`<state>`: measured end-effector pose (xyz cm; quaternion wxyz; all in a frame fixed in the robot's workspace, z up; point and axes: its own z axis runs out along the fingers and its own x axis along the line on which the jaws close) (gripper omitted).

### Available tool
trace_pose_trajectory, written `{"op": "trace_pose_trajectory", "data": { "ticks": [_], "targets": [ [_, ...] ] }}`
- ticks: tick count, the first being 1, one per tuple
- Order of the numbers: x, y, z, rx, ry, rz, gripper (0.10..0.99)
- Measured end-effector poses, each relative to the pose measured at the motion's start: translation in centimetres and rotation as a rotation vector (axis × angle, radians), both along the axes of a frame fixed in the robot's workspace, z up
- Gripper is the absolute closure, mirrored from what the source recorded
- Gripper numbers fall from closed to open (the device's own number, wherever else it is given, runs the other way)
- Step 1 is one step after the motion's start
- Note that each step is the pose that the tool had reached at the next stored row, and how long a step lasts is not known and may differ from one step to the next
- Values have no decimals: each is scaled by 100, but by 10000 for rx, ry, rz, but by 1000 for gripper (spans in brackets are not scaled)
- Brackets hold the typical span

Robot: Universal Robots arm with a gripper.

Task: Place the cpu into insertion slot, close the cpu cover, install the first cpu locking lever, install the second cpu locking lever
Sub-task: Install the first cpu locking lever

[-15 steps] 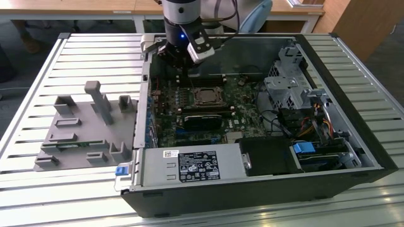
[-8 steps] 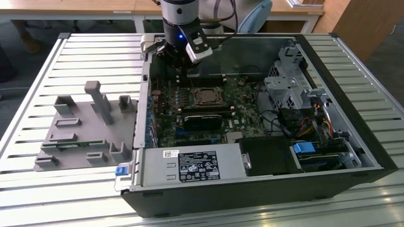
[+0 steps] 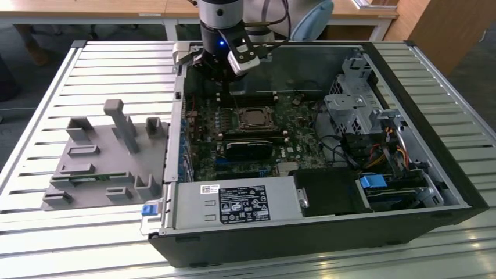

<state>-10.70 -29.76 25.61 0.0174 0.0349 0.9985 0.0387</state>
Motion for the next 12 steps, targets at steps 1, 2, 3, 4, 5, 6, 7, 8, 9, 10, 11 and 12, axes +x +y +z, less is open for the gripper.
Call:
{"op": "trace_pose_trajectory", "data": {
  "ticks": [1, 2, 3, 4, 5, 6, 7, 8, 9, 10, 11, 12],
  "targets": [
    [0, 4, -2, 0, 1, 0, 980],
    [3, 6, -6, 2, -1, 2, 980],
    [13, 9, -9, 1, 1, 3, 980],
    [30, 11, -11, 0, 2, 1, 980],
    [51, 15, -13, 0, 5, 0, 980],
    [77, 18, -14, 0, 8, 0, 980],
    [108, 21, -16, 0, 11, 0, 980],
    [141, 22, -18, 0, 15, 1, 980],
    [174, 23, -21, -1, 17, 1, 980],
    [213, 25, -26, 1, 21, -1, 980],
    [248, 25, -32, 1, 24, 1, 980],
    [290, 25, -38, 0, 29, 2, 980]
  ]
}}
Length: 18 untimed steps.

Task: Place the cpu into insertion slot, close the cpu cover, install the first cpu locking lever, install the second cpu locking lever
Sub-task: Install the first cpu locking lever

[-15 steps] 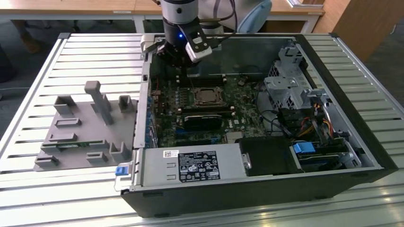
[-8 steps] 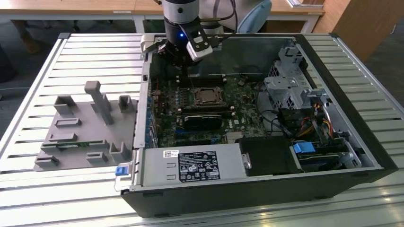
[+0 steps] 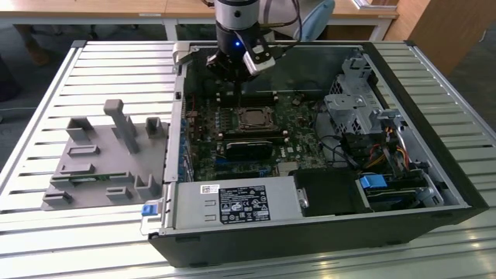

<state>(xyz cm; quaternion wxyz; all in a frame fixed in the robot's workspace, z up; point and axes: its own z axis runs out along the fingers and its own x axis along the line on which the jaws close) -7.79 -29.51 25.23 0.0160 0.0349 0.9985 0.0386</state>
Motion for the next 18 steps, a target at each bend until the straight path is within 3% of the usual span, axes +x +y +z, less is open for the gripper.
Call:
{"op": "trace_pose_trajectory", "data": {
  "ticks": [6, 8, 12, 18],
  "targets": [
    [252, 3, -52, 0, 74, -1, 980],
    [272, 3, -58, 5, 76, 0, 980],
    [272, 3, -74, 361, 77, 29, 980],
    [316, 14, -119, 372, 78, 81, 980]
  ]
}}
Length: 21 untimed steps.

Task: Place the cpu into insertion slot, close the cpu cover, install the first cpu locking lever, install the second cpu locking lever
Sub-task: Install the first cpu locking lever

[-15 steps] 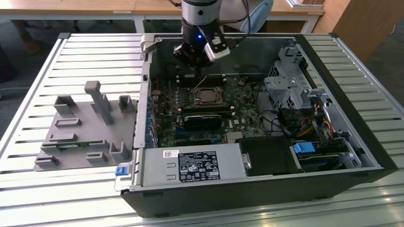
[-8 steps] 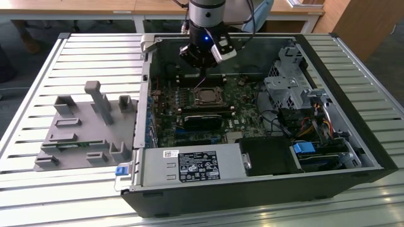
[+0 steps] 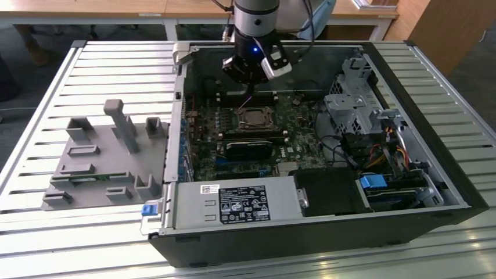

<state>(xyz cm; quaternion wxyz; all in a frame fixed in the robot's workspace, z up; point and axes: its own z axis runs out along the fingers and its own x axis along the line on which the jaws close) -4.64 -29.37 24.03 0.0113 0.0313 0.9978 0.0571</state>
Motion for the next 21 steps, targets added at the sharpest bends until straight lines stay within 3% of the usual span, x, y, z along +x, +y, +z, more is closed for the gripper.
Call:
{"op": "trace_pose_trajectory", "data": {
  "ticks": [21],
  "targets": [
    [205, 35, -231, -3, 3, 3, 980]
  ]
}}
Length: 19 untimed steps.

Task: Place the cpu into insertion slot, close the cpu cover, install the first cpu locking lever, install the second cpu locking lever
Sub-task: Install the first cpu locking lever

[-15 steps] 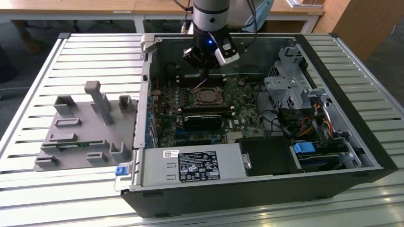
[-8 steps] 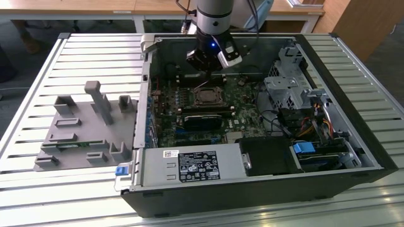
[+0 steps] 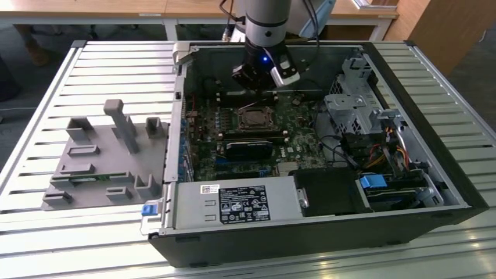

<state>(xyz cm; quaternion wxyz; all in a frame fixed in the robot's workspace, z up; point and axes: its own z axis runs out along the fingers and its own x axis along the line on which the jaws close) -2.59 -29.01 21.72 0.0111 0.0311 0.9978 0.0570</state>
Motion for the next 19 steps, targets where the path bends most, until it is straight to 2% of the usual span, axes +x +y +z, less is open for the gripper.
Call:
{"op": "trace_pose_trajectory", "data": {
  "ticks": [12, 19],
  "targets": [
    [36, 21, -125, -43, 2, 0, 980],
    [42, 32, -169, -323, 1, -1, 980]
  ]
}}
